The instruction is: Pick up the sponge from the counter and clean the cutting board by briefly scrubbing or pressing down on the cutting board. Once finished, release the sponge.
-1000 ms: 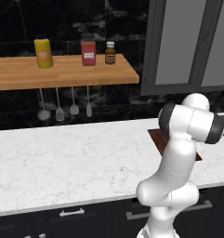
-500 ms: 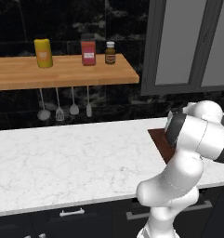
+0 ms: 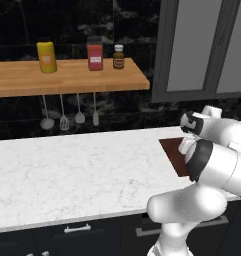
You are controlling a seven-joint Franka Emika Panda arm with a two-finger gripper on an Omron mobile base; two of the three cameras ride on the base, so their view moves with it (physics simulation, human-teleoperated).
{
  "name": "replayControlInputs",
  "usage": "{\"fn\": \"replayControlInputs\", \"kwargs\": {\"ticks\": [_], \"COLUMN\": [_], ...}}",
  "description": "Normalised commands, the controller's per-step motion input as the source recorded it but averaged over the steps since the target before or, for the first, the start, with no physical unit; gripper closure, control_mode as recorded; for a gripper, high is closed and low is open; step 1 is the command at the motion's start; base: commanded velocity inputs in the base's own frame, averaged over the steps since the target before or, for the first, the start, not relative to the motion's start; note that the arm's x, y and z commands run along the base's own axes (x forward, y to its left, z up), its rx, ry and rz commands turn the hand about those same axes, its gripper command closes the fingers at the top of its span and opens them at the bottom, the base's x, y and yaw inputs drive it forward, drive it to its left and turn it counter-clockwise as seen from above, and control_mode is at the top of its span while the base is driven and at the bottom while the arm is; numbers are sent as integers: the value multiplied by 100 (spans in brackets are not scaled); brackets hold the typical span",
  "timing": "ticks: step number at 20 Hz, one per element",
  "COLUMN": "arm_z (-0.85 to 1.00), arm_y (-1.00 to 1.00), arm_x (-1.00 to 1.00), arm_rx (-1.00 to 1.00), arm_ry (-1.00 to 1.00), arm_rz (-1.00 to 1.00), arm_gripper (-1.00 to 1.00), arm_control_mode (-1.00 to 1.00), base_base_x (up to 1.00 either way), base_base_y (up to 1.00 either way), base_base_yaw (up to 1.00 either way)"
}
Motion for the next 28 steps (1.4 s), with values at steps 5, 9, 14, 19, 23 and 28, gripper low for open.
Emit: {"fn": "replayControlInputs", "kwargs": {"ticks": [5, 9, 14, 19, 23, 28], "arm_z": [0, 0, 0, -15, -24, -25], "arm_y": [78, 80, 70, 23, 24, 24], "arm_x": [12, 2, 9, 27, 30, 32], "arm_rx": [0, 0, 0, 0, 0, 0], "arm_ry": [-10, -2, 0, 7, 11, 11], "arm_rz": [0, 0, 0, 0, 0, 0], "arm_gripper": [100, 100, 100, 100, 100, 100], "arm_control_mode": [-100, -100, -100, -100, -100, -100], "base_base_x": [0, 0, 0, 0, 0, 0], "base_base_y": [0, 0, 0, 0, 0, 0], "base_base_yaw": [0, 0, 0, 0, 0, 0]}}
